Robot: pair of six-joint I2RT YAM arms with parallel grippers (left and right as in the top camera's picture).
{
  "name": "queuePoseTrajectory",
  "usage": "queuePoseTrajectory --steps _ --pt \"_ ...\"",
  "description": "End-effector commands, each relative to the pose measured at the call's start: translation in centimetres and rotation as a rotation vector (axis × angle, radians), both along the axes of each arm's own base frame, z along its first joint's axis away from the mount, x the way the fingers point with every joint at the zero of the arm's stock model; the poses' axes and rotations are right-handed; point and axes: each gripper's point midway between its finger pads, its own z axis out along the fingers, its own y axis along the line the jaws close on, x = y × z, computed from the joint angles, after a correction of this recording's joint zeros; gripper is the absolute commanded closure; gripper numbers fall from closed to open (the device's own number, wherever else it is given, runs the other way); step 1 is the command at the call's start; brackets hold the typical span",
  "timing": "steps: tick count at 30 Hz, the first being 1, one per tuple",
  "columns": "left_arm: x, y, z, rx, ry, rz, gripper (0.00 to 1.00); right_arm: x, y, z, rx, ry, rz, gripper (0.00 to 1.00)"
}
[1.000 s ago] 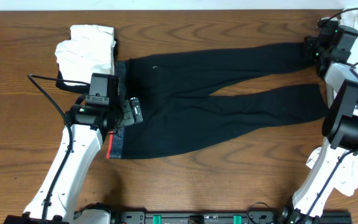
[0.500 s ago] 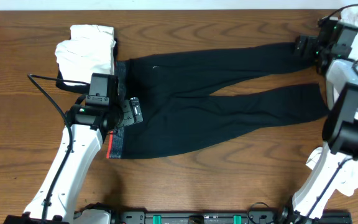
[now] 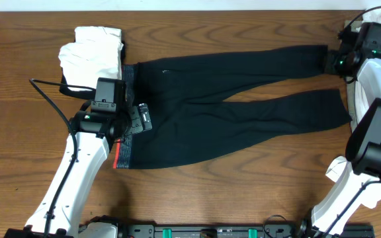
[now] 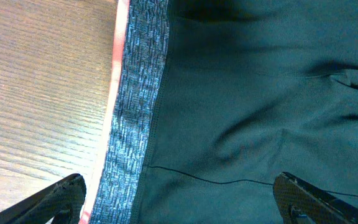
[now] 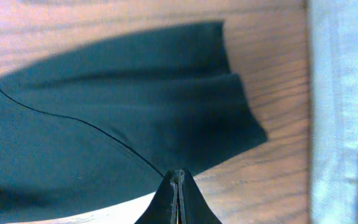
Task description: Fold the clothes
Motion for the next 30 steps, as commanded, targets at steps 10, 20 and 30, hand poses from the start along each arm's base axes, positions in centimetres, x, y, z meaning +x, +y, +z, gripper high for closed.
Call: queuePoseTrajectory --steps 10,20,30 --pt "0.4 0.1 0.6 0.002 -0.016 0.006 0.02 2.3 0.7 -3.6 -0.012 -0.051 0.086 0.99" --pt "0.4 0.1 0.6 0.002 -0.016 0.006 0.02 3.1 0.7 -4.7 -0.022 -0.073 0.093 0.99" --pt "0.4 0.1 0.6 0.002 -0.017 0.006 0.02 0.8 0.7 -8.8 -0.007 0.060 0.077 0.99"
